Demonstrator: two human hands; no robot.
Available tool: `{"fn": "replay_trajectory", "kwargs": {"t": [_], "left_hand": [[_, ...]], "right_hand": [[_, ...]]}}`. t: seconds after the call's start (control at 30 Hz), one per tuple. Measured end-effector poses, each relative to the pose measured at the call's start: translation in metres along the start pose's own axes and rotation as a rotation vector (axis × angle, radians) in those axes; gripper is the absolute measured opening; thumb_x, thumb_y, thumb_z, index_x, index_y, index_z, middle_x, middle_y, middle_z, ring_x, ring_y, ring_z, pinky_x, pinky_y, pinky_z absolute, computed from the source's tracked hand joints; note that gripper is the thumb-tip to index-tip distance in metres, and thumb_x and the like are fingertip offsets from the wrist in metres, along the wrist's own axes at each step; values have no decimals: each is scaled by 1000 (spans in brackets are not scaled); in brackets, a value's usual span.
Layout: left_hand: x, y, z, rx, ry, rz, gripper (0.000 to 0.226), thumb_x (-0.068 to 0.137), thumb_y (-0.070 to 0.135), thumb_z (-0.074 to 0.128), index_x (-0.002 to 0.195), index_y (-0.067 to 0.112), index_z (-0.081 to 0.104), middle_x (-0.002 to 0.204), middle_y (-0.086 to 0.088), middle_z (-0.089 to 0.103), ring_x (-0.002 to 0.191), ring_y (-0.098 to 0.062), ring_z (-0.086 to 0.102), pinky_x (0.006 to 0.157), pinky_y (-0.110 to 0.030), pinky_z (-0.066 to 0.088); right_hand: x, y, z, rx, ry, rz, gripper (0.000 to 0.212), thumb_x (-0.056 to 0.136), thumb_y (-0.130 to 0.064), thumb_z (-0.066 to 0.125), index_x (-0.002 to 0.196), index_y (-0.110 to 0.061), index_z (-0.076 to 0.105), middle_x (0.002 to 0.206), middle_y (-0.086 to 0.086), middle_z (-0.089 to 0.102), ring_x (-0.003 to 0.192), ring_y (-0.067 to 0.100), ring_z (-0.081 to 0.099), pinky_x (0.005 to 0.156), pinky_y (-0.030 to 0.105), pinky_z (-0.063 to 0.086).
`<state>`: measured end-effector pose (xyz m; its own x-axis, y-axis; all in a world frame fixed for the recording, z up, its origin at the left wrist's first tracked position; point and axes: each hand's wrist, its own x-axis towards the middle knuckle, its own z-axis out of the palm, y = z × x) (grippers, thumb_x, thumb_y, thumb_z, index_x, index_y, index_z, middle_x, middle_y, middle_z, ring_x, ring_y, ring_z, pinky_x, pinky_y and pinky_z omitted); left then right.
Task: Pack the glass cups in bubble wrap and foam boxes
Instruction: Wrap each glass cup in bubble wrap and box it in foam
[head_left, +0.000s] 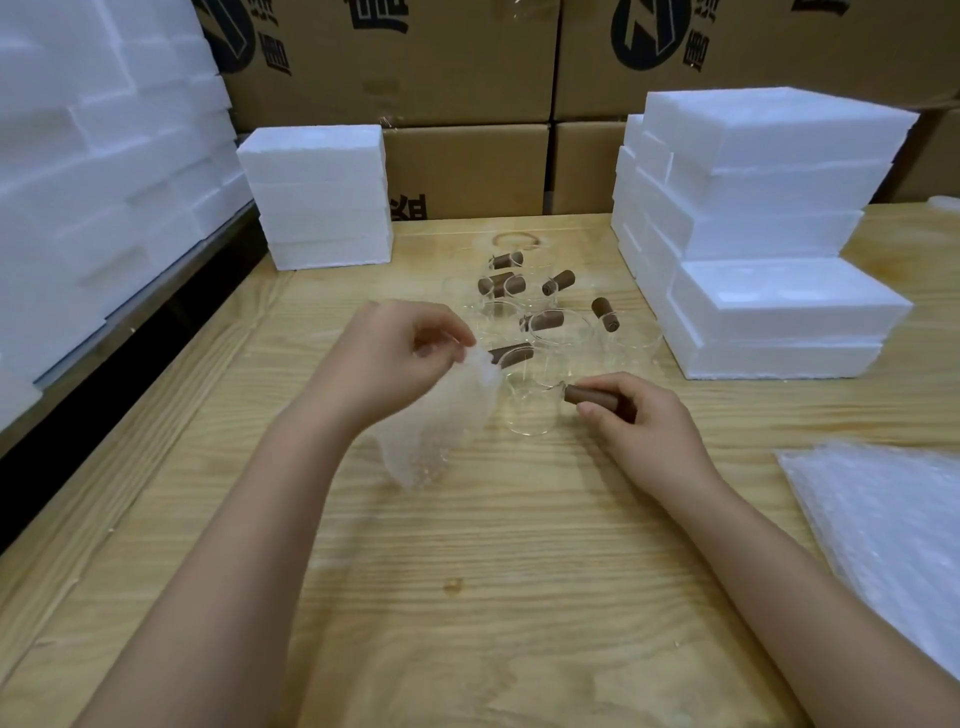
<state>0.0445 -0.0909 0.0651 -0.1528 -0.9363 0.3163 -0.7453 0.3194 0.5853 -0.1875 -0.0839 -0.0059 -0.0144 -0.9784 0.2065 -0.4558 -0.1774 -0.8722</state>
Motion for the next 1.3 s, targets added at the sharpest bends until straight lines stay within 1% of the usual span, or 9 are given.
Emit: {"fn": "replay_trajectory", "kwargs": {"t": [0.13, 0.23, 0.4, 0.57, 0.7, 0.97, 1.1, 1.2, 1.3], "left_hand": [[2, -13, 20, -150, 52, -114, 19, 84, 14, 70, 75, 30, 70, 69, 14, 70, 65, 4, 62, 68, -21, 50], [3, -17, 28, -202, 133, -183, 17, 86, 16, 68, 73, 29, 68, 74, 4, 71, 73, -10, 66, 74, -35, 57], [4, -6, 30, -281, 238, -216, 17, 88, 18, 66, 74, 28, 65, 73, 5, 71, 70, -12, 64, 66, -29, 53], [4, 8, 20, -432, 54, -151, 11, 89, 12, 66, 79, 15, 69, 86, -12, 73, 55, -3, 56, 49, -10, 40], [1, 10, 8, -571, -46, -100, 16, 87, 6, 65, 74, 14, 66, 81, -5, 74, 53, -3, 50, 48, -13, 36], [-2, 26, 5, -632, -244, 39, 15, 91, 0, 56, 80, 9, 62, 74, 3, 73, 75, -5, 67, 75, -14, 48], [-3, 37, 12, -634, -327, 66, 10, 93, 5, 57, 85, 8, 63, 85, -9, 74, 85, -16, 69, 85, -23, 51], [-5, 41, 15, -690, -361, 103, 9, 93, 7, 57, 86, 8, 63, 88, -16, 73, 88, -24, 69, 86, -30, 54], [-6, 44, 18, -717, -307, 181, 6, 89, 9, 60, 87, 10, 66, 84, -4, 73, 86, -17, 68, 81, -26, 53]], "right_hand": [[1, -1, -10, 140, 79, 29, 18, 87, -12, 66, 96, -28, 69, 93, -12, 71, 93, 5, 63, 83, 20, 46], [1, -5, -22, 309, 123, 18, 16, 88, -12, 64, 93, -26, 70, 80, -14, 70, 72, 1, 59, 72, 20, 47], [-8, -20, -25, 561, -39, -83, 12, 80, -18, 66, 92, -15, 68, 61, -9, 58, 59, 12, 46, 64, 21, 41], [-19, -31, -19, 289, -72, -278, 21, 85, -10, 67, 96, -28, 66, 91, -10, 71, 90, 8, 65, 79, 20, 50], [-22, -34, -23, -4, -64, -489, 21, 84, -16, 63, 101, -27, 65, 93, -5, 66, 83, 8, 56, 73, 19, 43], [-29, -36, -14, -669, 152, -1011, 17, 88, -16, 61, 94, -7, 73, 90, 6, 64, 83, 26, 57, 73, 38, 41], [-33, -38, -11, -585, 216, -977, 15, 85, -18, 69, 94, -7, 74, 119, 8, 37, 115, 28, 41, 91, 46, 43], [-35, -40, -7, -449, 63, -850, 16, 87, -20, 67, 95, -7, 73, 143, 8, 24, 135, 29, 32, 106, 48, 38], [-37, -39, -3, -263, -117, -667, 17, 88, -15, 61, 100, -6, 70, 140, 10, 43, 121, 22, 53, 97, 37, 47]]}}
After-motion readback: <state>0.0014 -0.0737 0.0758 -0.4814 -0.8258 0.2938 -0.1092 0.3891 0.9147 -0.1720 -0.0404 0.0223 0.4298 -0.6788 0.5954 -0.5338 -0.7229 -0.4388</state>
